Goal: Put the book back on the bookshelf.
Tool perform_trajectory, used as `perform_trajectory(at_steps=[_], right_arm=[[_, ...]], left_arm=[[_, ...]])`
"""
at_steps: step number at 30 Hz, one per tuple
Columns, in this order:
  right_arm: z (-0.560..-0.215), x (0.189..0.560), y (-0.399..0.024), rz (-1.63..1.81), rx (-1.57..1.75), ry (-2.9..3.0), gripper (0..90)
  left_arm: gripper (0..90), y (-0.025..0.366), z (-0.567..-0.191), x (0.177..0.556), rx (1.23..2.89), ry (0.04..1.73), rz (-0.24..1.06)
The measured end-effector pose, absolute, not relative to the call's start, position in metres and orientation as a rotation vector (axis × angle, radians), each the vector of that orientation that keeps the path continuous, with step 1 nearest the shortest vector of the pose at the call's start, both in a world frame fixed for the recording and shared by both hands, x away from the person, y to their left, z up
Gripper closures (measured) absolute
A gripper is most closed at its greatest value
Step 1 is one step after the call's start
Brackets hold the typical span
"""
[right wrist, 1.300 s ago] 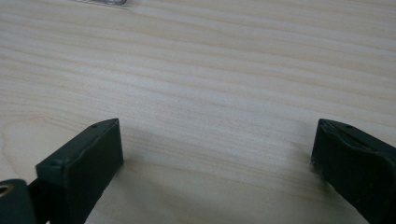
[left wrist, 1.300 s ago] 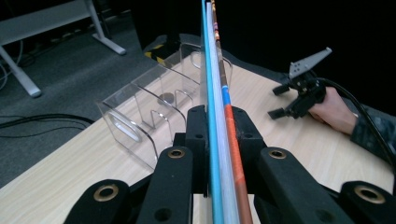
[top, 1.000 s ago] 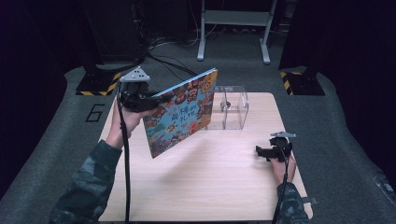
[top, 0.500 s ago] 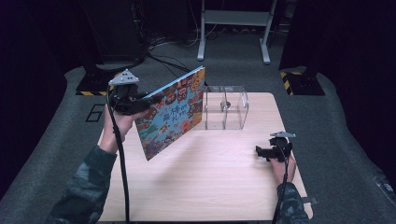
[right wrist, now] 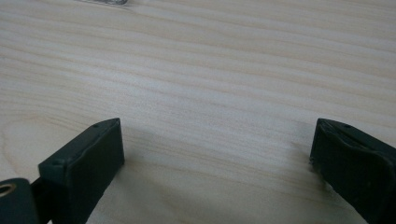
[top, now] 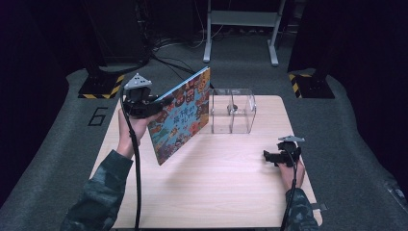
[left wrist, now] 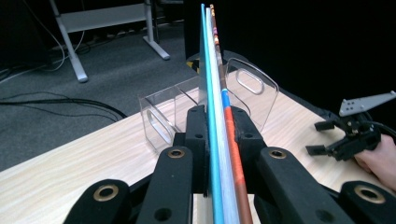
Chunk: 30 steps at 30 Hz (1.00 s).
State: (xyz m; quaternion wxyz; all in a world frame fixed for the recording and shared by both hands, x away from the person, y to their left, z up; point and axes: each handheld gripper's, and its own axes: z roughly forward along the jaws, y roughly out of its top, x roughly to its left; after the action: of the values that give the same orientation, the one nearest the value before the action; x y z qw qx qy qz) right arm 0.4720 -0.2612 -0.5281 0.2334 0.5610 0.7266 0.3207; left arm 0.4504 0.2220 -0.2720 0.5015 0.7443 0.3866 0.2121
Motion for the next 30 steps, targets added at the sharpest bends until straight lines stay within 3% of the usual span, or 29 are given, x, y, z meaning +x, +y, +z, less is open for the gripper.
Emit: perform_trajectory(at_steps=[30], right_arm=[[-0.528,0.472,-0.261,0.885,1.551,1.990,2.3]], left_arm=[[80.3,0.190,-0.296,0.469,1.680,1.063,0.601]])
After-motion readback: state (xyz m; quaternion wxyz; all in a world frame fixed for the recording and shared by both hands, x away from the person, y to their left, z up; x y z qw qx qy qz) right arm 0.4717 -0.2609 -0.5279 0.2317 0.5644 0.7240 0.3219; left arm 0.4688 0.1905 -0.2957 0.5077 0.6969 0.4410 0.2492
